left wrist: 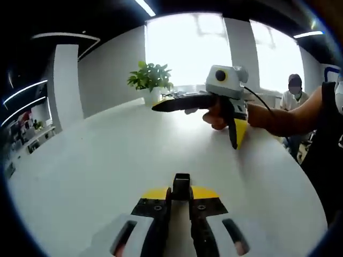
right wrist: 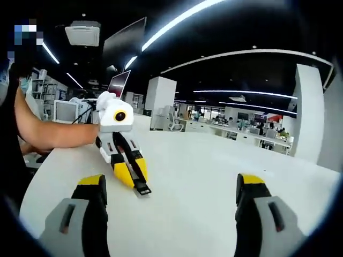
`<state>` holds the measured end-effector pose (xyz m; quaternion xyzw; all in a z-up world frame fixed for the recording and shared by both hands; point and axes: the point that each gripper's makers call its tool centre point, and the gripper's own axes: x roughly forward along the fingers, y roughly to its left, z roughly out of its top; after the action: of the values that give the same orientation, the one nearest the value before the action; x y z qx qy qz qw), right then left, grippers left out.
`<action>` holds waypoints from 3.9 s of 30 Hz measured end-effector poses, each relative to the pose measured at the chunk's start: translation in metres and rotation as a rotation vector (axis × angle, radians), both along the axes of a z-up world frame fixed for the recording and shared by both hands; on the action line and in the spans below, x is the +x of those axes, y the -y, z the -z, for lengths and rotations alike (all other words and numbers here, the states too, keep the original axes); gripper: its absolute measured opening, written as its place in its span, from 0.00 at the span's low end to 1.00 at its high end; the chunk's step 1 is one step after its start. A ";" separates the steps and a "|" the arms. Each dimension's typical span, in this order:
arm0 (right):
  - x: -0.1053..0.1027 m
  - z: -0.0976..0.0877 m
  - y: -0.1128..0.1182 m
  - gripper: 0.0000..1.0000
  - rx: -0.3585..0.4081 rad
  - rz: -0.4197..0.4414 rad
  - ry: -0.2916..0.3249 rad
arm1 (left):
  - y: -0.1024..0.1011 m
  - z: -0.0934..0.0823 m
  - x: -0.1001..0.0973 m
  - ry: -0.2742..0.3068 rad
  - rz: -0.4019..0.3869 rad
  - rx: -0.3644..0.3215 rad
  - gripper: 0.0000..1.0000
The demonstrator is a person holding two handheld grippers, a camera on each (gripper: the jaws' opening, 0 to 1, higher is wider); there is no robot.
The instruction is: Snap the two parts of the plastic buckle together until the buckle closes and remains connected.
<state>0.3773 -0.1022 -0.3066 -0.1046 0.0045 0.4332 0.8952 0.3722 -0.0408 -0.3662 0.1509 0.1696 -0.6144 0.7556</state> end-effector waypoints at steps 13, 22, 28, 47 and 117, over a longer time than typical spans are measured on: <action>0.019 -0.003 0.022 0.97 0.021 0.120 -0.002 | -0.034 -0.016 0.066 0.049 -0.330 -0.047 0.10; 0.016 0.000 0.017 0.99 0.012 0.104 -0.016 | -0.046 -0.027 0.082 0.088 -0.444 -0.080 0.10; 0.013 0.010 0.012 1.00 0.003 0.086 -0.052 | -0.054 -0.022 0.089 0.090 -0.492 -0.061 0.10; 0.022 0.019 0.012 1.00 0.004 0.146 -0.071 | -0.073 -0.021 0.105 0.118 -0.621 -0.058 0.10; 0.025 0.014 0.024 0.96 -0.057 0.204 -0.070 | -0.062 -0.008 0.124 -0.031 -0.663 -0.077 0.10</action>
<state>0.4025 -0.1263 -0.3210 -0.1137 0.0588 0.3431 0.9305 0.4965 0.0216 -0.3585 0.0493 0.1975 -0.3433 0.9169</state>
